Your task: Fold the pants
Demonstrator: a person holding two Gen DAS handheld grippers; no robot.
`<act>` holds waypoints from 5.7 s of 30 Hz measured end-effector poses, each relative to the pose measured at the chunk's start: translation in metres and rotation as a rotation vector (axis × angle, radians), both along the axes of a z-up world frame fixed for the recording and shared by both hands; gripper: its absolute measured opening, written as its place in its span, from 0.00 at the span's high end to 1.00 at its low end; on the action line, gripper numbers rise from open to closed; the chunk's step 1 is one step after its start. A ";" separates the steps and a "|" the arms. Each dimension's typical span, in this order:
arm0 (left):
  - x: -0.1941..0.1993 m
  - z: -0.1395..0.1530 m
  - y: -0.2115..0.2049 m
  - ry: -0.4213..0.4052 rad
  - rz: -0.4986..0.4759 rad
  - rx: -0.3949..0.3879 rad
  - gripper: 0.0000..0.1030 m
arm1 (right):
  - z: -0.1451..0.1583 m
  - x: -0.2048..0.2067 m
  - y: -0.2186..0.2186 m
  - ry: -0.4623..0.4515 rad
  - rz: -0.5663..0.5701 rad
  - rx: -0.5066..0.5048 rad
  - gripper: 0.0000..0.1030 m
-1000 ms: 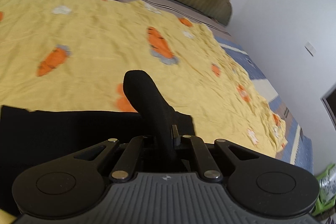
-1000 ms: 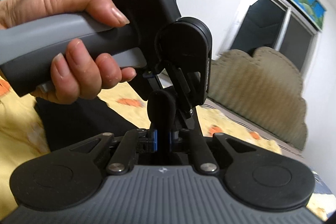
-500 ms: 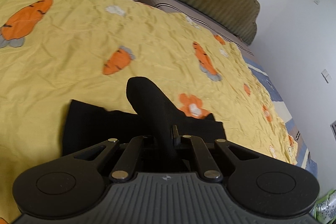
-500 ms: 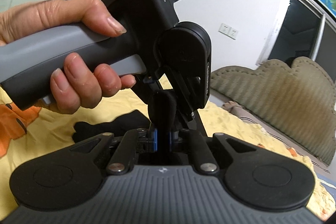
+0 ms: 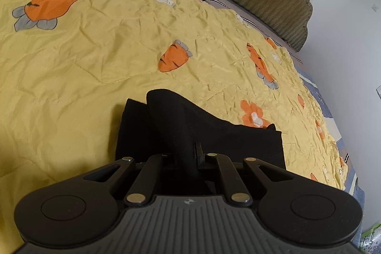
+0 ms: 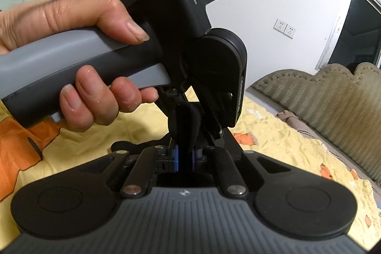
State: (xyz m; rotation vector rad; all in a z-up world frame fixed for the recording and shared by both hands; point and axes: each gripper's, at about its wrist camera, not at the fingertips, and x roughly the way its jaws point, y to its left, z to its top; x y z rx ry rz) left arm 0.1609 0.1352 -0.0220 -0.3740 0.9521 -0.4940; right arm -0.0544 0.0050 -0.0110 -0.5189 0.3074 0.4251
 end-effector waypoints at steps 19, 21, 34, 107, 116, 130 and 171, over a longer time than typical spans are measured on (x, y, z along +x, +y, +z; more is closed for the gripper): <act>-0.015 0.012 0.030 -0.121 0.115 0.141 0.83 | -0.007 0.015 0.003 0.052 0.060 -0.021 0.79; -0.017 0.018 0.037 -0.164 0.180 0.229 0.83 | 0.000 0.012 -0.004 0.066 0.082 0.014 0.79; -0.024 0.038 -0.003 -0.212 0.069 0.133 0.83 | -0.003 0.070 -0.046 0.191 -0.105 0.130 0.77; -0.110 -0.016 -0.061 -0.365 0.034 0.426 0.80 | -0.077 -0.031 -0.143 -0.029 -0.466 -0.356 0.61; -0.113 -0.015 -0.065 -0.373 0.027 0.449 0.80 | -0.084 -0.036 -0.133 0.009 -0.391 -0.398 0.94; -0.131 0.013 -0.062 -0.508 0.073 0.549 0.43 | -0.045 -0.050 -0.163 0.180 -0.355 -0.336 0.87; -0.048 -0.024 -0.091 -0.394 0.114 0.569 0.29 | -0.037 0.138 -0.219 0.291 -0.397 0.268 0.46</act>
